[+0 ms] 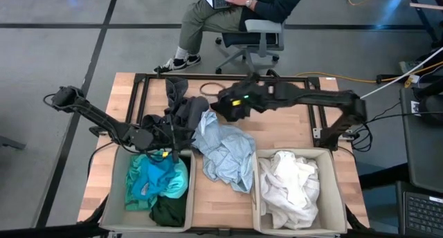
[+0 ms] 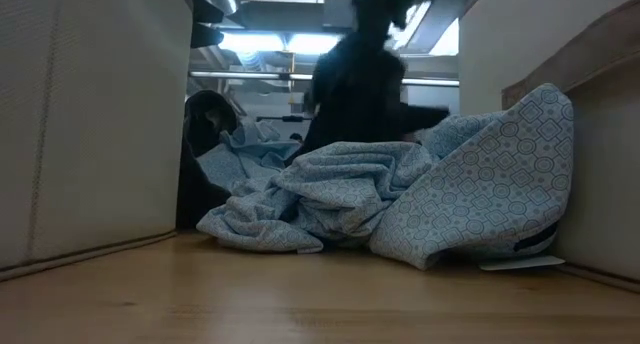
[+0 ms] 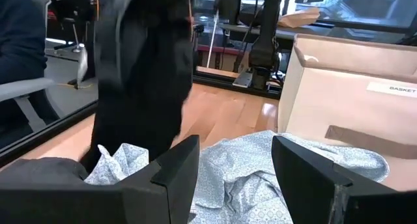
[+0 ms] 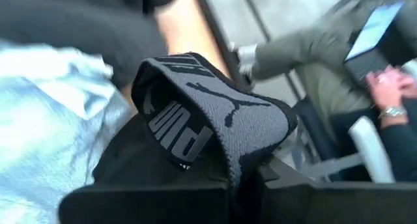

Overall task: Sort clothes
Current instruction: Put the black boxer into the right brown laundry organizer

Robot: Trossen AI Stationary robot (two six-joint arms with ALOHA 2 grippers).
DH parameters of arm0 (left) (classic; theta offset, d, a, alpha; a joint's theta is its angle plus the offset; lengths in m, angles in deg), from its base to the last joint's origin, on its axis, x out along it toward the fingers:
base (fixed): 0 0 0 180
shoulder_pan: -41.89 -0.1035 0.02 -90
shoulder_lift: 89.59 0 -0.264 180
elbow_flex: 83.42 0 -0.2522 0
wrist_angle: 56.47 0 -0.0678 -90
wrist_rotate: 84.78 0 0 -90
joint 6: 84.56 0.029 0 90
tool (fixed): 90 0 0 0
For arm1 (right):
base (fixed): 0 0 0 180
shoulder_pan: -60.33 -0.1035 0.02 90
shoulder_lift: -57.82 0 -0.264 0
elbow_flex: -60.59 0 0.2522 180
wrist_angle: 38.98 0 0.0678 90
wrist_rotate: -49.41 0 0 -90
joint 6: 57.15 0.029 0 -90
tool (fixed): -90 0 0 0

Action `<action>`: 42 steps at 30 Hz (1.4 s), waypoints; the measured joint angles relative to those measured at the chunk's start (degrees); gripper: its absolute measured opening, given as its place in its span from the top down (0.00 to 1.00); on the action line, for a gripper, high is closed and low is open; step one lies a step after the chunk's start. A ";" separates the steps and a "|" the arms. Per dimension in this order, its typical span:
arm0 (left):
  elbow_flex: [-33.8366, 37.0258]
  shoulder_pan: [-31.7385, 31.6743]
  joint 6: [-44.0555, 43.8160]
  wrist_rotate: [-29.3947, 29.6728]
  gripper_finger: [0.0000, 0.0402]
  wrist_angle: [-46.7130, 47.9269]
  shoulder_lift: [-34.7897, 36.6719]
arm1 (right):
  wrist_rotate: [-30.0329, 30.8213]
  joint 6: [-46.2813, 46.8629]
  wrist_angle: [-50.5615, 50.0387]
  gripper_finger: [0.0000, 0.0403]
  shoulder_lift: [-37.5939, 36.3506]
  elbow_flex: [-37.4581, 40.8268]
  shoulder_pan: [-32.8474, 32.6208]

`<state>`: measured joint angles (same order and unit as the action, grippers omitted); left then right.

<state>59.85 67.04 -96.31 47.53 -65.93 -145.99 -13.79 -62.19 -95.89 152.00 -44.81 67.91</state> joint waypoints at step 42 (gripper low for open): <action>-0.01 -0.07 -3.30 0.04 0.55 0.11 -0.02 | -11.13 20.56 -32.95 0.96 -22.43 -35.58 -32.68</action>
<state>59.84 66.98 -99.61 47.57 -65.83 -146.01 -24.92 -41.63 -128.84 129.57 -80.39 35.23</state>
